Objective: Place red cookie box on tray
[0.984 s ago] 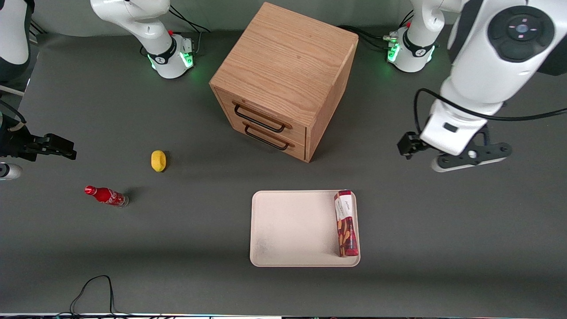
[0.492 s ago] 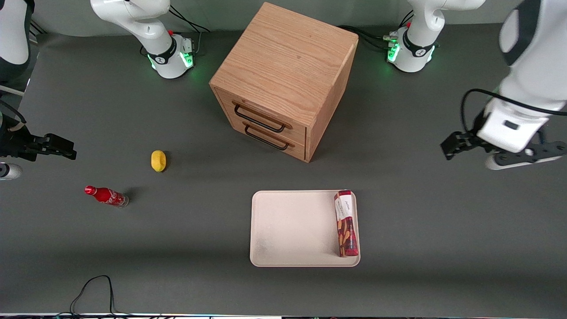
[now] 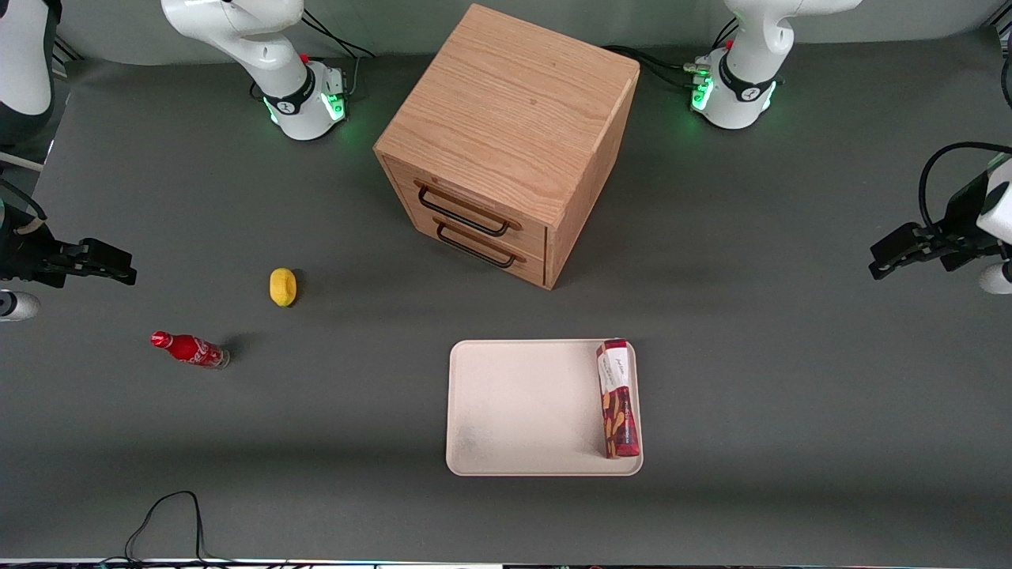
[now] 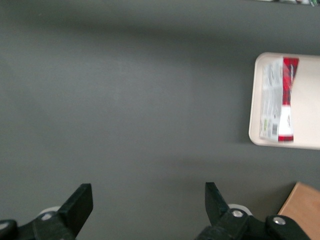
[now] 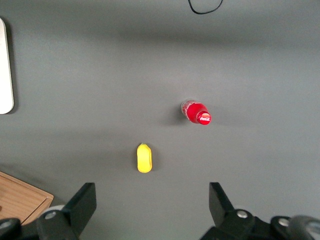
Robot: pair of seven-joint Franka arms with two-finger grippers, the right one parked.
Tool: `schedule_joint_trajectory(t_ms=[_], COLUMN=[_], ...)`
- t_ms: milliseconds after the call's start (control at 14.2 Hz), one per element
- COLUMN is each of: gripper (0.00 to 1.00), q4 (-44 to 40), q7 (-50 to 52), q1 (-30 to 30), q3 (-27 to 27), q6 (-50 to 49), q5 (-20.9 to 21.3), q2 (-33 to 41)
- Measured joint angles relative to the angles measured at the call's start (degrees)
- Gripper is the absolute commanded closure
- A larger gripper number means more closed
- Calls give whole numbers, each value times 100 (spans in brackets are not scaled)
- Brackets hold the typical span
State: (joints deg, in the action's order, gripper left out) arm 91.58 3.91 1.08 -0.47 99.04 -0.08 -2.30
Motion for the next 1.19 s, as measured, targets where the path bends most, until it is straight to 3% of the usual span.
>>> schedule_joint_trajectory(t_ms=[281, 1195], gripper=[0, 0], q4=[-152, -163], q7=[-461, -379], q1=[-19, -15], q3=[-7, -86], q6=[-263, -313], q5=[0, 0], q2=[6, 22])
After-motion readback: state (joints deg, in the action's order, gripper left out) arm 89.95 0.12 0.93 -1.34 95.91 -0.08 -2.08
